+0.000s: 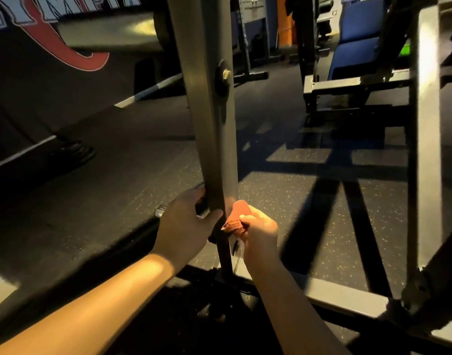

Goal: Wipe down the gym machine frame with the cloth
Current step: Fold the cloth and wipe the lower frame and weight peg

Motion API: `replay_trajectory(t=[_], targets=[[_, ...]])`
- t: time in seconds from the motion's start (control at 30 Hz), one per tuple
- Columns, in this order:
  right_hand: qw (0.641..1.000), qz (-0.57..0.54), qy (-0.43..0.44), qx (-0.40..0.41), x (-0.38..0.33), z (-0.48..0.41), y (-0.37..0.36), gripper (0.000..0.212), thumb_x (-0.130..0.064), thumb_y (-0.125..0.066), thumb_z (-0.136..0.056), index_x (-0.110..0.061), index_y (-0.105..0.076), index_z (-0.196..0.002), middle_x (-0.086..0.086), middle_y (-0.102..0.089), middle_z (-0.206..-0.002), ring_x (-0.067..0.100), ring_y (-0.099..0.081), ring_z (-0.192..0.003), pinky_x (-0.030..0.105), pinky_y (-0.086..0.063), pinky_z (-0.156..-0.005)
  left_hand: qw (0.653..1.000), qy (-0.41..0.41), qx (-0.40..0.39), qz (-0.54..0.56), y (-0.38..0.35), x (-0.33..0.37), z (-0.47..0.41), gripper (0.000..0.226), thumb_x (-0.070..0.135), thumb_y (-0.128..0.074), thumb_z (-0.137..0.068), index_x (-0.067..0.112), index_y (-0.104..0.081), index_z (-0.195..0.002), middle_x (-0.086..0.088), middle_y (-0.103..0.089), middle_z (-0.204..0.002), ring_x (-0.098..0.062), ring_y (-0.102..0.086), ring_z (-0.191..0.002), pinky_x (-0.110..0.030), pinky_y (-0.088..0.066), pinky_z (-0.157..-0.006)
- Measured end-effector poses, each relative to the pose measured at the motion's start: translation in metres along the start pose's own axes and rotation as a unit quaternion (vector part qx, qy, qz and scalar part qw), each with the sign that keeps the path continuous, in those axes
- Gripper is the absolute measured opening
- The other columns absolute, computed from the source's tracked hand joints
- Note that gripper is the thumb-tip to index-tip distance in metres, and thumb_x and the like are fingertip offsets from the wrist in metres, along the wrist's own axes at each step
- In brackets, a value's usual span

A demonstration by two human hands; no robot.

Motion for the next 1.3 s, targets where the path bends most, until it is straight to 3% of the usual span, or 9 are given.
replay_trajectory(t=[0.13, 0.3, 0.5, 0.63, 0.77, 0.93, 1.07, 1.17, 1.3], targets=[[0.988, 0.073, 0.132, -0.023, -0.066, 0.03, -0.039, 0.013, -0.01, -0.066, -0.094, -0.011, -0.072, -0.105, 0.006, -0.073, -0.093, 0.02, -0.074, -0.091, 0.026, -0.06, -0.071, 0.999, -0.013, -0.017, 0.048, 0.002, 0.0, 0.002, 0.042, 0.016, -0.068, -0.096, 0.051, -0.054, -0.112, 0.044, -0.057, -0.086, 0.033, -0.05, -0.085, 0.007, -0.036, -0.07], [0.931, 0.142, 0.335, 0.009, -0.122, 0.029, -0.065, 0.019, -0.024, -0.07, -0.095, -0.007, -0.072, -0.088, 0.003, -0.07, -0.077, 0.019, -0.072, -0.08, 0.032, -0.062, -0.074, 0.99, 0.008, -0.11, 0.089, 0.012, -0.002, -0.008, 0.04, 0.015, -0.064, -0.097, 0.054, -0.065, -0.101, 0.038, -0.066, -0.1, 0.016, -0.059, -0.104, -0.007, -0.038, -0.08], [0.987, 0.135, 0.039, 0.083, -0.085, 0.029, -0.05, 0.015, -0.012, -0.057, -0.102, -0.022, -0.068, -0.099, 0.011, -0.066, -0.098, 0.006, -0.059, -0.076, 0.016, -0.045, -0.06, 0.981, 0.04, -0.172, 0.086, 0.008, -0.005, -0.001, 0.061, 0.015, -0.065, -0.095, 0.045, -0.048, -0.146, 0.026, -0.05, -0.139, -0.004, -0.047, -0.133, -0.03, -0.038, -0.106], [0.984, 0.117, 0.12, 0.056, -0.144, 0.042, -0.085, 0.011, -0.017, -0.064, -0.1, -0.009, -0.07, -0.095, 0.003, -0.069, -0.088, 0.016, -0.068, -0.09, 0.022, -0.054, -0.071, 0.976, 0.05, -0.189, 0.099, 0.014, 0.003, -0.004, 0.054, 0.012, -0.063, -0.096, 0.048, -0.056, -0.137, 0.026, -0.053, -0.132, -0.002, -0.052, -0.116, -0.031, -0.043, -0.1], [0.987, -0.034, 0.123, -0.097, -0.175, 0.065, -0.105, 0.019, -0.007, -0.056, -0.102, -0.009, -0.074, -0.096, 0.003, -0.076, -0.094, 0.018, -0.072, -0.097, 0.032, -0.059, -0.087, 0.992, 0.025, -0.073, 0.102, 0.05, 0.031, -0.02, 0.032, 0.02, -0.067, -0.096, 0.05, -0.066, -0.106, 0.027, -0.067, -0.105, -0.005, -0.063, -0.11, -0.039, -0.048, -0.104], [0.982, -0.142, 0.076, -0.101, -0.193, 0.086, -0.114, 0.023, -0.001, -0.053, -0.1, -0.002, -0.067, -0.118, 0.016, -0.073, -0.109, 0.023, -0.075, -0.092, 0.032, -0.061, -0.072, 0.983, -0.05, 0.092, 0.151, 0.122, 0.076, -0.024, 0.044, 0.013, -0.075, -0.089, 0.051, -0.061, -0.108, 0.024, -0.073, -0.101, -0.002, -0.069, -0.105, -0.023, -0.054, -0.092], [0.971, -0.052, 0.199, -0.12, -0.234, 0.109, -0.131, 0.021, -0.004, -0.061, -0.098, -0.008, -0.07, -0.117, 0.01, -0.077, -0.105, 0.019, -0.076, -0.094, 0.026, -0.061, -0.076, 0.98, -0.096, 0.133, 0.109, 0.162, 0.111, -0.018, 0.065, -0.008, -0.065, -0.079, 0.038, -0.065, -0.125, 0.009, -0.073, -0.091, -0.012, -0.071, -0.075, -0.032, -0.061, -0.07], [0.963, 0.065, 0.243, -0.094, -0.259, 0.105, -0.154, 0.014, -0.011, -0.07, -0.094, -0.017, -0.07, -0.107, 0.002, -0.077, -0.099, 0.016, -0.074, -0.096, 0.032, -0.059, -0.087, 0.973, -0.124, 0.151, 0.122, 0.179, 0.132, -0.025, 0.049, -0.003, -0.07, -0.086, 0.036, -0.061, -0.113, 0.008, -0.065, -0.072, -0.018, -0.064, -0.05, -0.021, -0.05, -0.046], [0.959, 0.13, 0.251, -0.012, -0.296, 0.088, -0.167, 0.01, -0.011, -0.069, -0.093, -0.013, -0.072, -0.103, 0.002, -0.074, -0.094, 0.018, -0.07, -0.083, 0.032, -0.057, -0.072, 0.97, -0.153, 0.134, 0.136, 0.189, 0.149, -0.039, 0.063, 0.007, -0.073, -0.09, 0.04, -0.051, -0.139, 0.013, -0.066, -0.113, -0.002, -0.067, -0.077, -0.016, -0.053, -0.068]])
Point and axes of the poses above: each hand's wrist, its own z-axis away from the middle knuckle, its own y-axis out of the back of the hand, x = y × z, the point moved 7 cm from there along -z, towards the middle knuckle
